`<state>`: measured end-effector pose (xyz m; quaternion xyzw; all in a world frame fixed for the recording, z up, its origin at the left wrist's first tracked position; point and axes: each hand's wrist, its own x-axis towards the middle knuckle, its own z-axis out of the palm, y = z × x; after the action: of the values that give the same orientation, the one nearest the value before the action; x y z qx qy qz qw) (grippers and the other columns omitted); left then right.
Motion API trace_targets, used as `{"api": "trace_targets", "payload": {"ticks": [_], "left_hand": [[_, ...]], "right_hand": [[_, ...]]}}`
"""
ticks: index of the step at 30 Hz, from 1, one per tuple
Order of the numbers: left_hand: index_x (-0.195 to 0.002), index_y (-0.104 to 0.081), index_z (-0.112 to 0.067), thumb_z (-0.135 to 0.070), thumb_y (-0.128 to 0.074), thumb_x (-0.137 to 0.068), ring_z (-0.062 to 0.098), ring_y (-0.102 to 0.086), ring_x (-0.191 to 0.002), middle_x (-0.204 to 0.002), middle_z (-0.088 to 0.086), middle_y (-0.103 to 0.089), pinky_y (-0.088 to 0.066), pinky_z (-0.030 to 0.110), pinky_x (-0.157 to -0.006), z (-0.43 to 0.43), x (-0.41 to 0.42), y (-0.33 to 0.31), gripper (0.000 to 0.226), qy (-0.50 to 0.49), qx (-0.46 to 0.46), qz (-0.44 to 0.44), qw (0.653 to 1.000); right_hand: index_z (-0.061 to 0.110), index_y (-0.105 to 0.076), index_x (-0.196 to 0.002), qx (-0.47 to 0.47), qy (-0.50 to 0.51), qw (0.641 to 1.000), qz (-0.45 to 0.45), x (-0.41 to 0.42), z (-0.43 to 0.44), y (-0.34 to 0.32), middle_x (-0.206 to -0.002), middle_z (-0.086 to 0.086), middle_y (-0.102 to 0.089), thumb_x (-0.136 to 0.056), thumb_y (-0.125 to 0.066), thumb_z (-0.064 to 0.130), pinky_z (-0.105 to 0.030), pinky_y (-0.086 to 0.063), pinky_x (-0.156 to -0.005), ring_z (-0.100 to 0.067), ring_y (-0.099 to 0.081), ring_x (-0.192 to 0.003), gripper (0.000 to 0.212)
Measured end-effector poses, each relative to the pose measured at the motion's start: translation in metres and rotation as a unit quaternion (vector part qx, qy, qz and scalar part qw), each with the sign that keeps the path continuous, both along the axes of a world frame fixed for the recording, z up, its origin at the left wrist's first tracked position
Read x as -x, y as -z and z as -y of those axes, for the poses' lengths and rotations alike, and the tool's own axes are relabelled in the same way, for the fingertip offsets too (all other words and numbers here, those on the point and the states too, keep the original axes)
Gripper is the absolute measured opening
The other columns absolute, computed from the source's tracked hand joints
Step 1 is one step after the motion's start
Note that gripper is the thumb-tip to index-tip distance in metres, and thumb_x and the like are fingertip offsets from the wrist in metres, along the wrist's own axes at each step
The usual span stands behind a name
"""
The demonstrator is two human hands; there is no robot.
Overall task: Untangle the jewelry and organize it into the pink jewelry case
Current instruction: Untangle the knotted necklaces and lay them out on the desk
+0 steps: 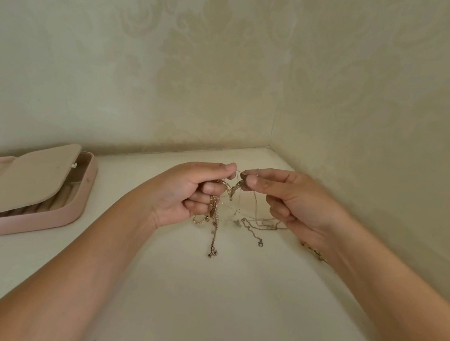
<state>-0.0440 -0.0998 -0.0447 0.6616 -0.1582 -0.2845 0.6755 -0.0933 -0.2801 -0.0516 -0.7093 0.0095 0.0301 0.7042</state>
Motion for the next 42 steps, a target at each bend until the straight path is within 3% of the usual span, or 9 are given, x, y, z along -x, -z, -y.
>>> {"api": "trace_targets", "payload": {"ticks": [6, 11, 18, 20, 24, 28, 34, 38, 42], "left_hand": [[-0.074, -0.051, -0.019, -0.029, -0.057, -0.091, 0.003, -0.032, -0.050, -0.072, -0.007, -0.047, -0.020, 0.012, -0.037, 0.001, -0.005, 0.005, 0.020, -0.060, -0.003, 0.012, 0.998], [-0.075, -0.051, -0.019, -0.027, -0.053, -0.095, 0.003, -0.030, -0.047, -0.069, -0.005, -0.055, -0.018, 0.012, -0.036, -0.001, -0.005, 0.002, 0.021, -0.097, 0.035, -0.011, 0.995], [-0.100, -0.072, -0.027, -0.034, -0.049, -0.091, 0.007, -0.005, -0.049, -0.048, -0.013, -0.020, -0.012, 0.015, -0.038, 0.007, 0.014, -0.003, 0.026, 0.039, -0.016, 0.029, 0.999], [-0.109, -0.070, -0.027, -0.025, -0.047, -0.094, 0.006, -0.005, -0.047, -0.045, -0.014, -0.021, -0.009, 0.016, -0.039, 0.010, 0.015, -0.001, 0.027, 0.041, 0.007, 0.010, 0.999], [-0.104, -0.070, -0.024, -0.012, -0.045, -0.094, 0.002, -0.008, -0.038, -0.041, -0.015, -0.024, -0.009, 0.013, -0.034, 0.008, 0.010, 0.003, 0.029, 0.075, 0.034, 0.006, 0.997], [-0.085, -0.076, -0.024, -0.036, -0.061, -0.077, 0.000, -0.022, -0.031, -0.039, -0.015, -0.035, -0.009, 0.012, -0.034, 0.000, 0.012, 0.000, 0.021, 0.189, -0.038, 0.047, 0.980], [-0.091, -0.078, -0.022, -0.084, -0.068, -0.038, 0.001, -0.021, -0.041, -0.046, -0.013, -0.034, -0.021, 0.010, -0.036, -0.008, -0.001, 0.008, 0.082, 0.202, -0.082, 0.064, 0.974], [-0.100, -0.074, -0.016, -0.087, -0.066, -0.030, 0.002, -0.023, -0.043, -0.056, -0.011, -0.047, -0.022, 0.011, -0.039, -0.012, -0.008, 0.008, 0.100, 0.179, -0.090, 0.076, 0.977], [-0.122, -0.057, -0.009, -0.092, -0.060, -0.023, 0.002, -0.024, -0.045, -0.085, 0.003, -0.070, -0.023, 0.011, -0.040, -0.013, -0.008, 0.009, 0.130, 0.222, -0.094, 0.038, 0.970]], "right_hand": [[0.014, -0.064, -0.084, -0.061, -0.031, 0.998, -0.013, -0.002, 0.000, 0.002, -0.075, 0.004, -0.068, -0.087, -0.061, 0.016, -0.013, -0.021, -0.035, -0.002, -0.026, -0.035, 0.004], [0.014, -0.066, -0.081, -0.001, -0.021, 1.000, 0.000, -0.002, -0.001, 0.003, -0.059, 0.002, -0.054, -0.085, -0.065, 0.009, -0.017, -0.015, -0.038, -0.006, -0.022, -0.036, 0.006], [0.020, -0.070, -0.084, 0.128, 0.145, 0.979, 0.060, -0.005, -0.012, 0.010, -0.053, 0.001, -0.064, -0.095, -0.052, 0.017, -0.019, -0.022, -0.037, -0.014, -0.026, -0.039, 0.022], [0.018, -0.068, -0.092, 0.066, 0.135, 0.988, 0.020, -0.005, -0.016, 0.009, -0.057, -0.002, -0.065, -0.100, -0.047, 0.030, -0.019, -0.023, -0.036, -0.018, -0.032, -0.041, 0.025], [0.012, -0.064, -0.100, -0.089, -0.007, 0.987, -0.131, -0.003, -0.019, 0.008, -0.076, -0.016, -0.064, -0.088, -0.033, 0.073, -0.020, -0.030, -0.036, -0.023, -0.038, -0.045, 0.070], [0.016, -0.051, -0.127, -0.124, 0.015, 0.983, -0.137, -0.004, -0.016, 0.010, -0.068, -0.001, -0.065, -0.089, -0.038, 0.067, -0.022, -0.042, -0.047, -0.014, -0.048, -0.042, 0.065], [0.011, -0.046, -0.129, -0.161, 0.063, 0.980, -0.101, -0.004, -0.003, 0.007, -0.113, -0.014, -0.063, -0.090, -0.060, 0.040, -0.027, -0.058, -0.060, -0.019, -0.070, -0.065, 0.050], [0.006, -0.058, -0.117, -0.148, 0.032, 0.987, -0.059, -0.006, 0.009, 0.003, -0.098, -0.007, -0.070, -0.089, -0.063, 0.011, -0.022, -0.058, -0.068, -0.013, -0.070, -0.072, 0.029], [0.010, -0.063, -0.080, -0.180, 0.024, 0.982, -0.045, -0.005, 0.017, -0.007, -0.058, 0.002, -0.054, -0.087, -0.063, 0.020, -0.022, -0.057, -0.065, -0.006, -0.047, -0.045, 0.013]]}}
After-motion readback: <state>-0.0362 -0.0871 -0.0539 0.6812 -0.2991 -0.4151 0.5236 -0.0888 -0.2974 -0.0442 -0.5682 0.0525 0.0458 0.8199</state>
